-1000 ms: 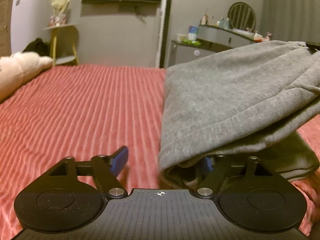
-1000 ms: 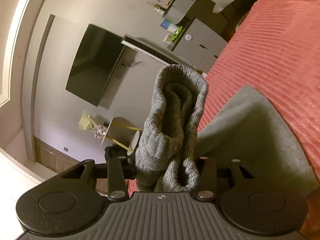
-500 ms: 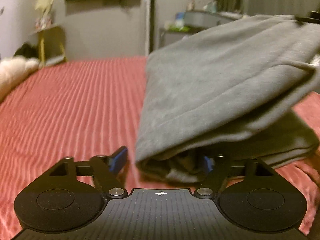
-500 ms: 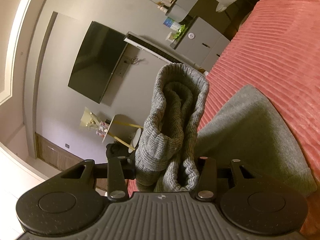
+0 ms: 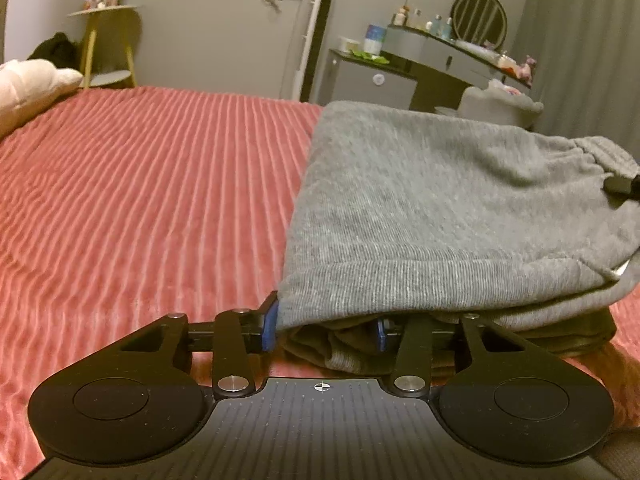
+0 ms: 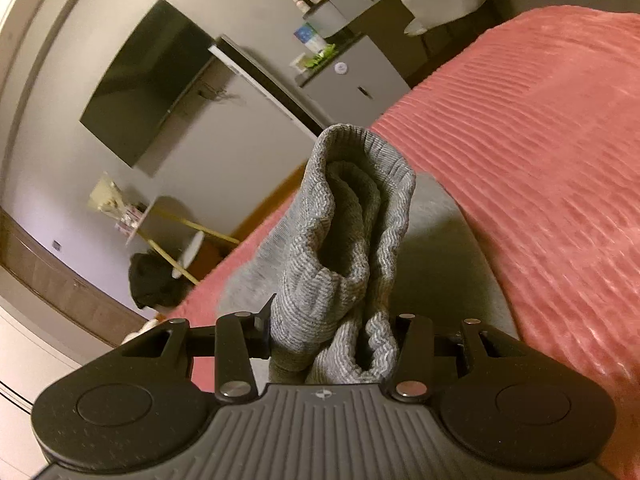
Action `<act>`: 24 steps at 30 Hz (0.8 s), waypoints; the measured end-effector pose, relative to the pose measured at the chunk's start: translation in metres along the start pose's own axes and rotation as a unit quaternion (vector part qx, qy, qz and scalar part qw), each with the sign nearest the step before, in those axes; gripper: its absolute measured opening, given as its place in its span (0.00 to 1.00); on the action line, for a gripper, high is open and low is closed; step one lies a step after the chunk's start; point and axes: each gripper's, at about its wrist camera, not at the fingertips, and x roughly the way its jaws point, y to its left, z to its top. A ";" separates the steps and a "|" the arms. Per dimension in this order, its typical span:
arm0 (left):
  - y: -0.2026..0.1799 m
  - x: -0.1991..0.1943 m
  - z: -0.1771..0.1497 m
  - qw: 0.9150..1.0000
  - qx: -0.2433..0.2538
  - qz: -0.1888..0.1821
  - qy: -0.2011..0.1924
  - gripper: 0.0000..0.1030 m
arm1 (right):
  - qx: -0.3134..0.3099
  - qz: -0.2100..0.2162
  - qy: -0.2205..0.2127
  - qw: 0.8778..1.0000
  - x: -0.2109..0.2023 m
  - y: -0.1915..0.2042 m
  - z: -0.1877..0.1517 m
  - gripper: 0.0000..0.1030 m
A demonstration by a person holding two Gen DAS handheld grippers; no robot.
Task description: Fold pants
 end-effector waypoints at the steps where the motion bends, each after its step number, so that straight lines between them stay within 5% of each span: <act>1: -0.001 0.000 0.000 1.000 0.003 0.001 -0.001 0.45 | -0.001 -0.007 0.001 1.000 0.001 -0.002 -0.001 0.42; 6: -0.001 -0.004 -0.001 1.000 0.003 -0.001 -0.010 0.41 | -0.002 -0.033 0.013 0.999 0.006 0.000 -0.001 0.42; 12: -0.002 -0.007 -0.002 1.000 0.007 -0.001 -0.018 0.37 | -0.019 0.071 -0.047 0.996 -0.007 -0.008 0.007 0.42; 15: -0.007 -0.005 -0.004 1.000 0.024 0.005 -0.015 0.37 | -0.034 -0.006 -0.020 0.999 0.009 -0.021 0.004 0.42; 18: -0.005 -0.003 -0.004 1.000 0.016 0.003 -0.008 0.40 | 0.032 -0.066 0.050 0.996 0.035 -0.051 -0.006 0.43; 21: -0.003 -0.003 -0.003 1.000 0.011 0.010 -0.007 0.49 | 0.044 -0.051 0.034 0.997 0.032 -0.058 -0.014 0.43; 24: 0.003 -0.005 -0.002 1.000 -0.009 -0.003 -0.012 0.42 | 0.032 -0.041 0.029 0.998 0.028 -0.054 -0.015 0.45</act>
